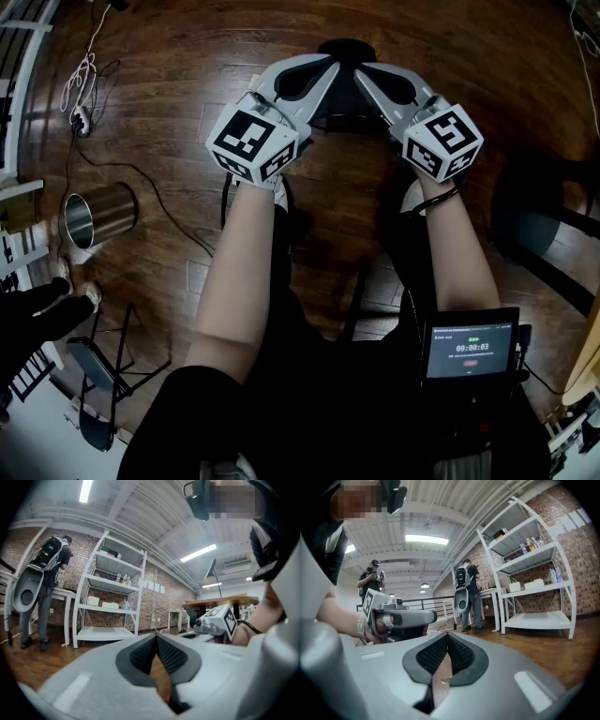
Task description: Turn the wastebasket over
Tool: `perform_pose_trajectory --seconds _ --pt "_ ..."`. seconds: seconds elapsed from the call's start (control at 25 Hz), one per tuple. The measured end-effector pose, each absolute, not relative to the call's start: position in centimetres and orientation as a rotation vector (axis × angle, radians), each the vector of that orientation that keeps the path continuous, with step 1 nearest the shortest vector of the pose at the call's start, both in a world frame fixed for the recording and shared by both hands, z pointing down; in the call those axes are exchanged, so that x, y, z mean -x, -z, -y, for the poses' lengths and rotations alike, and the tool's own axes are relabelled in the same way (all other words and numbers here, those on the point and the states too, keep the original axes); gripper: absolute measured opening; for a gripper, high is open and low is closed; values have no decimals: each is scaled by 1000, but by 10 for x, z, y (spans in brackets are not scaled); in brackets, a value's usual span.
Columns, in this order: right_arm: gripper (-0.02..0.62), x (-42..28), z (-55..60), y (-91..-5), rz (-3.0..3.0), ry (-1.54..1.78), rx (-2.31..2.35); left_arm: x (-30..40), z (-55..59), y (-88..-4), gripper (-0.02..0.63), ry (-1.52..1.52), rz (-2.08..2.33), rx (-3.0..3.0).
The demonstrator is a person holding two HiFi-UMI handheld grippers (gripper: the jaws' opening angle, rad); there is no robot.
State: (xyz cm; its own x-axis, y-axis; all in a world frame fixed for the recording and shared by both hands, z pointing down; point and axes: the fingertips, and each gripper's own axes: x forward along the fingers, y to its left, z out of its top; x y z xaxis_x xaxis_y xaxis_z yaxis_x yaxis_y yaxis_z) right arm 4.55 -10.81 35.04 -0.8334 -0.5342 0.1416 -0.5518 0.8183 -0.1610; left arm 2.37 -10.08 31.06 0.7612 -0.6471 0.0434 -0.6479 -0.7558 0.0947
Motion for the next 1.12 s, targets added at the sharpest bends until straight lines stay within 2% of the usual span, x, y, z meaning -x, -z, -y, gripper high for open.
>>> perform_pose_trajectory --seconds 0.32,0.96,1.12 --pt "11 -77 135 -388 2911 -719 -1174 -36 136 -290 0 18 1018 -2885" --pt "11 -101 113 -543 2850 -1916 -1810 -30 173 -282 0 82 958 -2894" --pt "15 -100 98 -591 2680 -2096 -1982 -20 174 -281 0 58 976 -2885"
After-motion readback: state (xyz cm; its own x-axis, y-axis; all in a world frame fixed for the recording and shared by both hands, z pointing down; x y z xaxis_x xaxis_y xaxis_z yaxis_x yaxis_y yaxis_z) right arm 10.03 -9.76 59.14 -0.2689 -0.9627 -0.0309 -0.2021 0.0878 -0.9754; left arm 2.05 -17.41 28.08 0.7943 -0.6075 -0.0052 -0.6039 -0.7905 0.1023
